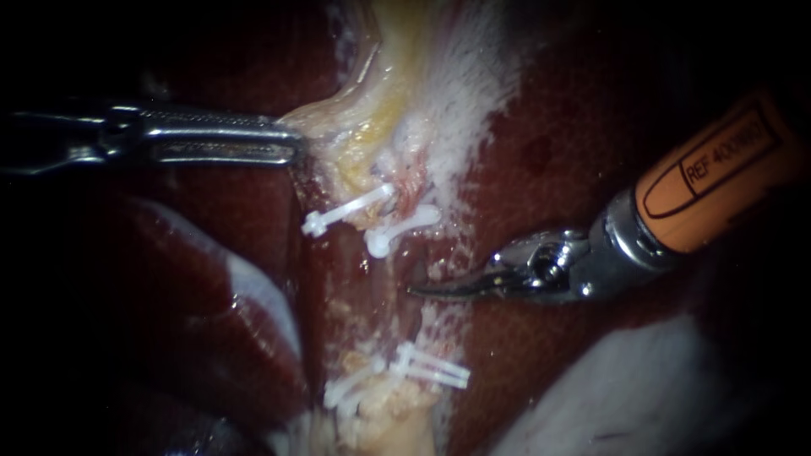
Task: Go back from the cut right tube
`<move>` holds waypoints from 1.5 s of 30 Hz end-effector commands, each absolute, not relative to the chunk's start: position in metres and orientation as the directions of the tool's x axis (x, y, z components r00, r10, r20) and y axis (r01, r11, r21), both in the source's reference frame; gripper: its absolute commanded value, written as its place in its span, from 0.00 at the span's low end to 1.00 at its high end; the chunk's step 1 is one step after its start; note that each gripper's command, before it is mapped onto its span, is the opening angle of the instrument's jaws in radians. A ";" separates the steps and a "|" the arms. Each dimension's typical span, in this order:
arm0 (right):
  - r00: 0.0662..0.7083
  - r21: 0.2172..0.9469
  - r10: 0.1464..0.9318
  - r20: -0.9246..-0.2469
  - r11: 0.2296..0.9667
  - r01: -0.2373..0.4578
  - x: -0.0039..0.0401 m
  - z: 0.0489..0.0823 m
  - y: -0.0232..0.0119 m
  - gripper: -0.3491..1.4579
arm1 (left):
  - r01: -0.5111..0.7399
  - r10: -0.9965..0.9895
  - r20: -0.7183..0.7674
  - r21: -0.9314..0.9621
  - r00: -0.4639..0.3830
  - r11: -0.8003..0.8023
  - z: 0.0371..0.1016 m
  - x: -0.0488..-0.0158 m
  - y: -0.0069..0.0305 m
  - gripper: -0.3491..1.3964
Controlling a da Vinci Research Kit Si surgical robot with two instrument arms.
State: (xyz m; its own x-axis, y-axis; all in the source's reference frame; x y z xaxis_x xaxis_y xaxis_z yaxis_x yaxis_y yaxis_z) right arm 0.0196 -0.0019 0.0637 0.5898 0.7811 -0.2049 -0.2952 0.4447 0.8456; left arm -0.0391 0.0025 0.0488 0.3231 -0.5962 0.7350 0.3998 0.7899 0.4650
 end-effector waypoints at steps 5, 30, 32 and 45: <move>0.590 0.846 0.781 -0.205 0.444 -0.295 0.0197 0.0637 -0.0019 0.00 | 0.400 -0.596 0.735 0.465 0.323 0.790 0.0489 -0.0391 0.0025 0.00; 0.585 0.849 0.789 -0.189 0.431 -0.307 0.0199 0.0639 -0.0027 0.56 | 0.400 -0.596 0.735 0.464 0.323 0.790 0.0489 -0.0390 0.0024 0.00; 0.585 0.849 0.789 -0.189 0.431 -0.306 0.0199 0.0639 -0.0027 0.57 | 0.400 -0.596 0.735 0.464 0.323 0.790 0.0489 -0.0390 0.0024 0.00; 0.621 0.815 0.705 -0.343 0.552 -0.176 0.0182 0.0630 -0.0020 0.57 | 0.399 -0.595 0.736 0.464 0.323 0.791 0.0488 -0.0387 0.0023 0.00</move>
